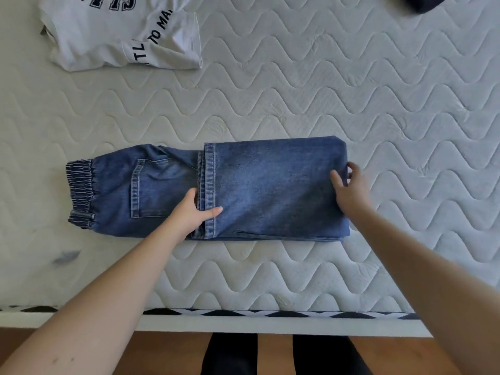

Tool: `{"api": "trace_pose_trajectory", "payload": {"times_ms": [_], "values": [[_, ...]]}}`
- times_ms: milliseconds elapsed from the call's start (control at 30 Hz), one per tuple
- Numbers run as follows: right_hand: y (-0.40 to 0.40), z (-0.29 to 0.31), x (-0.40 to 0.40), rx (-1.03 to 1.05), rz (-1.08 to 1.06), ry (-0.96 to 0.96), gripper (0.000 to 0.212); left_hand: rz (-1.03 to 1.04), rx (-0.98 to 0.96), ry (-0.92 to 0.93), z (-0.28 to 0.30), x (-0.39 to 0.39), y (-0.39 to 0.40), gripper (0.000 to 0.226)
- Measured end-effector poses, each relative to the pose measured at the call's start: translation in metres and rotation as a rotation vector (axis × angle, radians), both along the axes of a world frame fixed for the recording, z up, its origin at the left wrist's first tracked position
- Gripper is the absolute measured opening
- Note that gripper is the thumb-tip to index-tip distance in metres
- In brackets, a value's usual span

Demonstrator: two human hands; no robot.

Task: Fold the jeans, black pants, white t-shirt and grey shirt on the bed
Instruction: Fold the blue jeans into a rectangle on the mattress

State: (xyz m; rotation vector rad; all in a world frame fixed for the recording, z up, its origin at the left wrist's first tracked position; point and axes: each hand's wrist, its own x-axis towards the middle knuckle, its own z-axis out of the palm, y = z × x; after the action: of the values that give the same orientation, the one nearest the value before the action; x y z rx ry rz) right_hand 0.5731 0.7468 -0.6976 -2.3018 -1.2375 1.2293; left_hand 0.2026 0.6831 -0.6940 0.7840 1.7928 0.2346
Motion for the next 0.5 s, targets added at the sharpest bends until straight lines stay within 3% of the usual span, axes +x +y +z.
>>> {"api": "trace_pose_trajectory", "payload": {"times_ms": [133,300,400,500], "values": [[-0.065,0.005,-0.003,0.09,0.227,0.039,0.1,0.158,-0.006,-0.149,0.002,0.003,0.0,0.068],[-0.117,-0.004,-0.014,0.136,0.562,-0.273,0.136,0.389,-0.106,-0.365,0.014,0.011,0.001,0.055],[-0.122,-0.009,-0.018,0.158,0.566,-0.364,0.127,0.45,-0.111,-0.469,0.018,0.012,0.0,0.048],[-0.12,-0.012,-0.015,0.218,0.418,-0.263,0.104,0.49,-0.107,-0.545,0.021,0.01,0.0,0.047]]}}
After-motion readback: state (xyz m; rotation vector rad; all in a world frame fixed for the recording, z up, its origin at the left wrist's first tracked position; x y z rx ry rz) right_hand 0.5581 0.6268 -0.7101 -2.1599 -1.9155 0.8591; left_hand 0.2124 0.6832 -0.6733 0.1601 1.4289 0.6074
